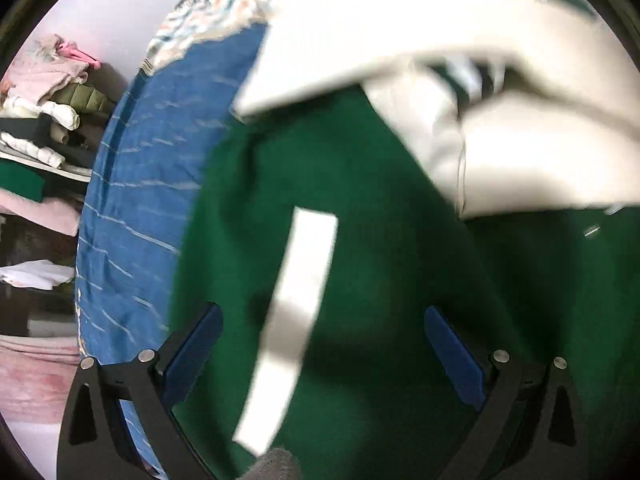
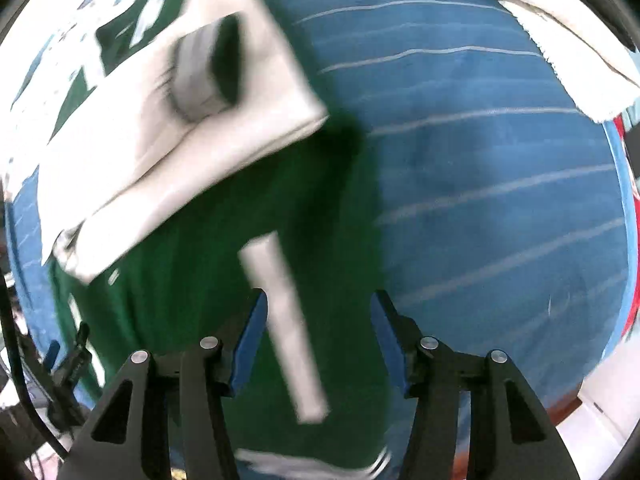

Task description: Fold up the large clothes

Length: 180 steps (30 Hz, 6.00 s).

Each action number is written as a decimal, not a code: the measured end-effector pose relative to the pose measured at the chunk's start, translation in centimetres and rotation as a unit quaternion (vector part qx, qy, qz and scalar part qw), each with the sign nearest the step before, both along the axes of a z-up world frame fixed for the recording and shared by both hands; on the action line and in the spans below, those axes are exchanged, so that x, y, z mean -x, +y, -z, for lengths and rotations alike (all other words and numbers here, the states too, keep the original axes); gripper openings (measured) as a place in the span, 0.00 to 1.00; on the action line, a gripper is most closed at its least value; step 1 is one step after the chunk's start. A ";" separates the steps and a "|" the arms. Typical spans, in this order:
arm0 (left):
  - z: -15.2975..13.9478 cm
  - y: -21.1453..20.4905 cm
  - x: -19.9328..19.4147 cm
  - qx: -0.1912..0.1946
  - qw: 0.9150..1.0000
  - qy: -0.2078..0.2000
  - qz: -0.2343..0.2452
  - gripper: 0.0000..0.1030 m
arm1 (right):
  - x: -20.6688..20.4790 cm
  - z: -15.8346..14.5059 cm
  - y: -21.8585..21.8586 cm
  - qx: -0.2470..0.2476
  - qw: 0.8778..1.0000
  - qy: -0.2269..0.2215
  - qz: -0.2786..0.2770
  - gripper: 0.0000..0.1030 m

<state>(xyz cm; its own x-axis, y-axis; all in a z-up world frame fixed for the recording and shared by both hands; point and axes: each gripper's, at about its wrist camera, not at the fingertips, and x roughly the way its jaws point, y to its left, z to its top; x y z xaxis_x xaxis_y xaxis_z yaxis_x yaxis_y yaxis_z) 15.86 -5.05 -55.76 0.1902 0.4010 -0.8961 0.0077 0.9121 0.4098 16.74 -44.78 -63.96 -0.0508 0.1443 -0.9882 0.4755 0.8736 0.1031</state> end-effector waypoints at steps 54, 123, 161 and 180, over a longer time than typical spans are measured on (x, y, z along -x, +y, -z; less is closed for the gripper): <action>0.2 -6.4 7.8 -0.114 0.982 -0.055 -0.139 1.00 | -8.5 6.6 -3.0 0.067 0.966 -0.059 -0.243 0.38; -7.8 -24.8 13.2 -0.146 0.984 -0.074 -0.070 0.20 | -22.0 11.6 -2.7 -0.373 0.913 -0.058 -0.152 0.25; -8.4 22.0 20.8 0.269 0.828 -0.119 -0.477 0.63 | -27.0 0.3 35.1 -0.264 0.920 -0.071 -0.279 0.75; -0.7 19.7 14.6 0.126 0.898 -0.061 -0.417 0.78 | -35.8 12.6 16.9 -0.313 0.930 -0.113 -0.157 0.75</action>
